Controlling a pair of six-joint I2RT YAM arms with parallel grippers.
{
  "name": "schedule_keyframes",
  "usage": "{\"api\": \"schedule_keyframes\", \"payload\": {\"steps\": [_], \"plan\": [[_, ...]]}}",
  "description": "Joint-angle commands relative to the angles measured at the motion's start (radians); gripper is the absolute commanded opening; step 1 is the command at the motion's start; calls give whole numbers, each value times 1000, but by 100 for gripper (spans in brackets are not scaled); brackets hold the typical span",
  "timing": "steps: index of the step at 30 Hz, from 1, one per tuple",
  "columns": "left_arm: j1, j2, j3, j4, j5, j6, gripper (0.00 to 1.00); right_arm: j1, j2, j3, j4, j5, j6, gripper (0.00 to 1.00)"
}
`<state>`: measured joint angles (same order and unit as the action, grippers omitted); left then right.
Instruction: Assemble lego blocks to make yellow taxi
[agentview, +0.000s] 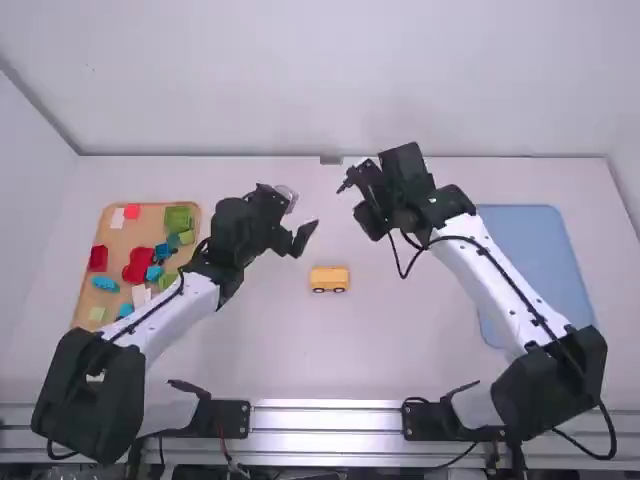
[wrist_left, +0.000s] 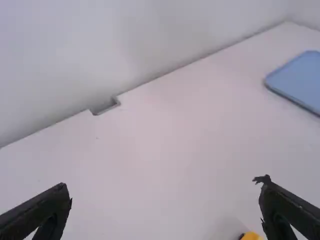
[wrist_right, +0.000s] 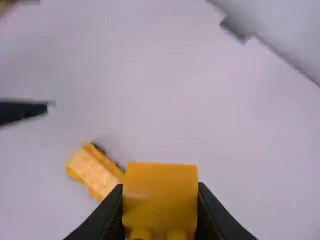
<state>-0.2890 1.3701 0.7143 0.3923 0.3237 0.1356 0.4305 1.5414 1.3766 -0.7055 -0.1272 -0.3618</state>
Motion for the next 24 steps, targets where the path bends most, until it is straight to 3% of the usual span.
{"api": "schedule_keyframes", "payload": {"steps": [1,3,7,11,15,18,19,20,24], "plan": [[24,-50,12,-9,135,79,99,32,55,10,-86,37,-203,15],[43,-78,12,-22,214,122,99,36,71,10,-148,66,-249,15],[140,-169,12,-95,560,347,99,36,144,3,-226,145,-399,15],[247,-199,12,-177,863,442,99,11,225,-33,-214,111,-602,1],[281,-185,11,-230,888,441,99,8,292,-60,-212,85,-713,6],[290,-168,11,-248,859,438,99,3,336,-84,-187,77,-734,15],[290,-161,11,-249,856,438,99,-1,357,-98,-161,76,-755,28],[287,-158,11,-249,858,438,99,-1,369,-109,-137,76,-766,31],[283,-158,11,-249,854,438,99,-1,413,-140,-56,76,-772,30]]}}
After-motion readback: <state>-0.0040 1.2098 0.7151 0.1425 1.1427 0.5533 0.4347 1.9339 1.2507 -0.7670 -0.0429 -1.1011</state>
